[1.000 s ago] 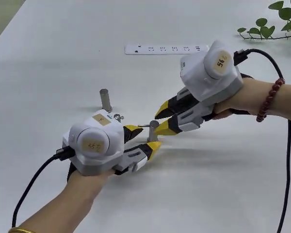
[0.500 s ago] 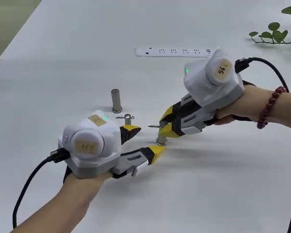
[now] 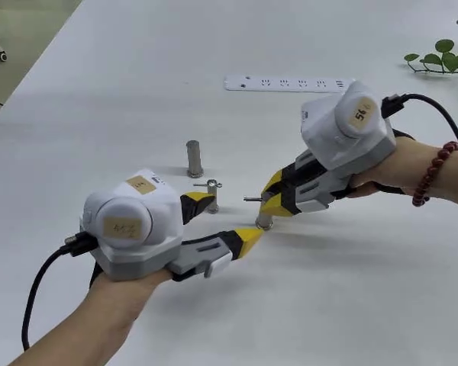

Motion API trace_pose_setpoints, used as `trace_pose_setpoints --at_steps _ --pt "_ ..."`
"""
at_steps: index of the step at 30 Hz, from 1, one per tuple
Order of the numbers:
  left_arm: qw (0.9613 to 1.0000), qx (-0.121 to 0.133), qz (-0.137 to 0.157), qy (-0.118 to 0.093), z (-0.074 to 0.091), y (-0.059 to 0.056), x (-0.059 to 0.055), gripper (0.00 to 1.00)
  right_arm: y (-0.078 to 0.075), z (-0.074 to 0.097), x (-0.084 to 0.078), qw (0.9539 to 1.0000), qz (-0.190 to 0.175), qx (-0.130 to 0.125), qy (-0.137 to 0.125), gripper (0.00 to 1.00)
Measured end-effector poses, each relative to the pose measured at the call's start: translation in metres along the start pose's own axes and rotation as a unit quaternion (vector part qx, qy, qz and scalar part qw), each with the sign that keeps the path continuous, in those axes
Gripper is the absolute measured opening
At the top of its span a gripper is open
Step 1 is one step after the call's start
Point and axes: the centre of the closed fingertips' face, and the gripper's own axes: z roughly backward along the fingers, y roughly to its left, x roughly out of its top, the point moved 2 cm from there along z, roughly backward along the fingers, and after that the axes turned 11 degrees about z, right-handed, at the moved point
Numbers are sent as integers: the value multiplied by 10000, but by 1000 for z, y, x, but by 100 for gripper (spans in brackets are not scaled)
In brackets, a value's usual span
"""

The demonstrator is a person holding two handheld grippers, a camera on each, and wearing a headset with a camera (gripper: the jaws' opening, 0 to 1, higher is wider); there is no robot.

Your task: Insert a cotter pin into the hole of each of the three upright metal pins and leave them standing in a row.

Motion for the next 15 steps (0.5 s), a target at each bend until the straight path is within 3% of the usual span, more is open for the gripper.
trace_pose_setpoints --at_steps 15 --pt "9998 103 -39 -161 21 12 14 66 -5 1 6 10000 58 19 51 8"
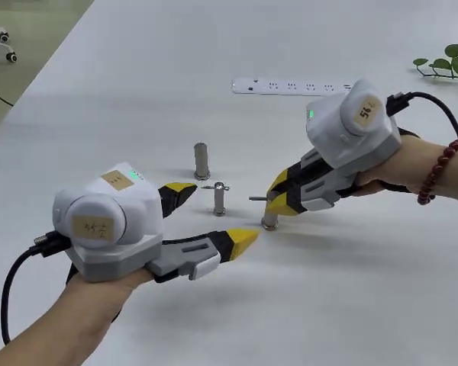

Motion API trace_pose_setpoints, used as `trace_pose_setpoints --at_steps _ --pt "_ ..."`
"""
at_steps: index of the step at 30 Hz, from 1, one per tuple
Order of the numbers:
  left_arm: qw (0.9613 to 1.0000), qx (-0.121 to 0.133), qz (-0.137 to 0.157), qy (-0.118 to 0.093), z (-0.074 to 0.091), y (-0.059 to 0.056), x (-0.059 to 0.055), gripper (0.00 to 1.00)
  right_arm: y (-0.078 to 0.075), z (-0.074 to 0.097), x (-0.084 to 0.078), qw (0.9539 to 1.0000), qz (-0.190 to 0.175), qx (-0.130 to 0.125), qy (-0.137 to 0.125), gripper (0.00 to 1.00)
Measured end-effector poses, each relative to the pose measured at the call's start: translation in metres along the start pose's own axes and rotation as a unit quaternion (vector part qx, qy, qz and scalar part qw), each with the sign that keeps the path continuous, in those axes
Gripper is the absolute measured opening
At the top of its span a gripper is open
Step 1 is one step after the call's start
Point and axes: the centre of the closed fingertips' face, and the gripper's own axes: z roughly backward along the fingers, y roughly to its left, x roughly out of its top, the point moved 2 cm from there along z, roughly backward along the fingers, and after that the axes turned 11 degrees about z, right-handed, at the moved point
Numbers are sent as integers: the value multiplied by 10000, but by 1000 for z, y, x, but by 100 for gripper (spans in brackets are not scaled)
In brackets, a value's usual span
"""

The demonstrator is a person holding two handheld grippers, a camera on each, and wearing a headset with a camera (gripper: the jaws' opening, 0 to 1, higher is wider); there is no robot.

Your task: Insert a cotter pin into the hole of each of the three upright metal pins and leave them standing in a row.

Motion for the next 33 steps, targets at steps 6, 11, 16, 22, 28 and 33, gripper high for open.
trace_pose_setpoints --at_steps 6,11,16,22,28,33 --pt "10000 41 -81 15 4 2 1 72 -7 0 0 10000 -12 -35 -1 8" --pt "9998 13 -186 29 7 1 2 76 -13 1 -2 10000 -15 -46 27 8" --pt "9996 0 -264 25 10 2 4 81 -19 1 -5 10000 -15 -51 62 8" --pt "9995 18 -310 13 14 4 7 84 -20 -1 -6 10000 5 16 77 8" --pt "9994 46 -348 13 17 7 8 85 -21 -1 -7 10000 -29 21 64 8" --pt "9993 61 -369 29 19 6 8 85 -20 0 -7 10000 -17 50 58 8"
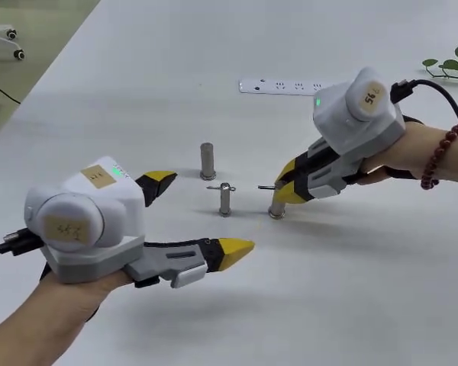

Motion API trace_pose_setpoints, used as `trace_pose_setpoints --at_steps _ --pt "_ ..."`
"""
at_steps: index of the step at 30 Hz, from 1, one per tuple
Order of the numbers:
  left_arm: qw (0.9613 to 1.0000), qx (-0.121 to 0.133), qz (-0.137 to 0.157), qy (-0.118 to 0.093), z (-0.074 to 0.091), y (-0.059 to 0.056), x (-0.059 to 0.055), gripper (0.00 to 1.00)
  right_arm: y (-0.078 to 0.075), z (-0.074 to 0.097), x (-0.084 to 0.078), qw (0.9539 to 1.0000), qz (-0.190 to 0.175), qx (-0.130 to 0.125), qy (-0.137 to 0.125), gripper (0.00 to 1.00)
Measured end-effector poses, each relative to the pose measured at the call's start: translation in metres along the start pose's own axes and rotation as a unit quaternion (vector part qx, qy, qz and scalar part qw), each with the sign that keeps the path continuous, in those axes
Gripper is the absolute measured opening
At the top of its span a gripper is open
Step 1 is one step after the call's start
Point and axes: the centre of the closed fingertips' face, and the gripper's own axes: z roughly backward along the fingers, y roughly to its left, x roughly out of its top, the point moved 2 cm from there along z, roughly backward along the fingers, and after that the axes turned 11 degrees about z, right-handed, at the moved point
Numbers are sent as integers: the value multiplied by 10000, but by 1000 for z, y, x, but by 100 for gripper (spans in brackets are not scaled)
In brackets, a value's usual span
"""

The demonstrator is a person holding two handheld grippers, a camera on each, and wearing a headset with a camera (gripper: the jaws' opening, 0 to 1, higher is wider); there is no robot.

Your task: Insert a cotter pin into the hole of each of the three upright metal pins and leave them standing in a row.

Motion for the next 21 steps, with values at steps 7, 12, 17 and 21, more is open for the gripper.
trace_pose_setpoints --at_steps 7,12,17,21 --pt "10000 7 -34 46 2 -1 -2 86 0 0 0 10000 -23 23 -12 8" --pt "10000 33 -25 74 3 0 -3 87 0 1 1 10000 12 -5 -65 9" --pt "10000 26 -27 56 3 0 -2 88 -4 9 12 9992 -138 -114 -350 16" --pt "10000 38 -14 35 3 1 -1 89 -12 11 22 9960 -522 -263 -669 22"
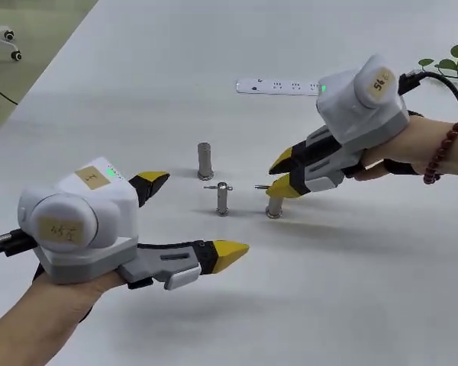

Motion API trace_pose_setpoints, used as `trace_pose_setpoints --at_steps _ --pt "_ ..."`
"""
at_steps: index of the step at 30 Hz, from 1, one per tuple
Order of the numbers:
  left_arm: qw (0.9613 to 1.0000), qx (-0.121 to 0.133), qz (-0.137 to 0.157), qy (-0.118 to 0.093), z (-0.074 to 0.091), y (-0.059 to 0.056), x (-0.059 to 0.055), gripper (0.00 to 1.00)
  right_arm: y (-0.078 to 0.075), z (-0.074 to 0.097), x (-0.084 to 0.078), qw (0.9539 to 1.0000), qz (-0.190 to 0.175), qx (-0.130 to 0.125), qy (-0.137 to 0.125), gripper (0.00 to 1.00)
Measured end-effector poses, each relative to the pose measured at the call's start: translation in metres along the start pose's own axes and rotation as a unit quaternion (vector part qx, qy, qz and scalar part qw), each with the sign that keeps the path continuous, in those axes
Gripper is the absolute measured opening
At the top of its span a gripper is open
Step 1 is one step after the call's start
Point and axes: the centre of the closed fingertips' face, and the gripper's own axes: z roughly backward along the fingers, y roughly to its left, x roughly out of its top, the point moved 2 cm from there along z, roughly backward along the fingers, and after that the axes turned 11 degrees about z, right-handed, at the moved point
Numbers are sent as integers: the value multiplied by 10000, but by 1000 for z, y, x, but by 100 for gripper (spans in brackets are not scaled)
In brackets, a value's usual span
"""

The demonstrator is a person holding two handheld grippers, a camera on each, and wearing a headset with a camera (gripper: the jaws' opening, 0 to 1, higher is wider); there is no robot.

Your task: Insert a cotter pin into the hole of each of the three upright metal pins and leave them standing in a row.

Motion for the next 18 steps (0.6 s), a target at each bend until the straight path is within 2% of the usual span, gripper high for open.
trace_pose_setpoints --at_steps 1,3,8,18 --pt "10000 2 -6 -3 0 0 0 89 -2 0 0 10000 -53 -23 -36 24" --pt "10000 16 -16 -10 1 1 1 89 -9 -2 8 9992 -249 -160 -266 28" --pt "10000 63 -24 -22 4 4 1 90 -21 -7 20 9968 -530 -357 -486 33" --pt "9999 142 -9 -97 8 7 4 93 -37 -28 34 9923 -694 -660 -782 36"
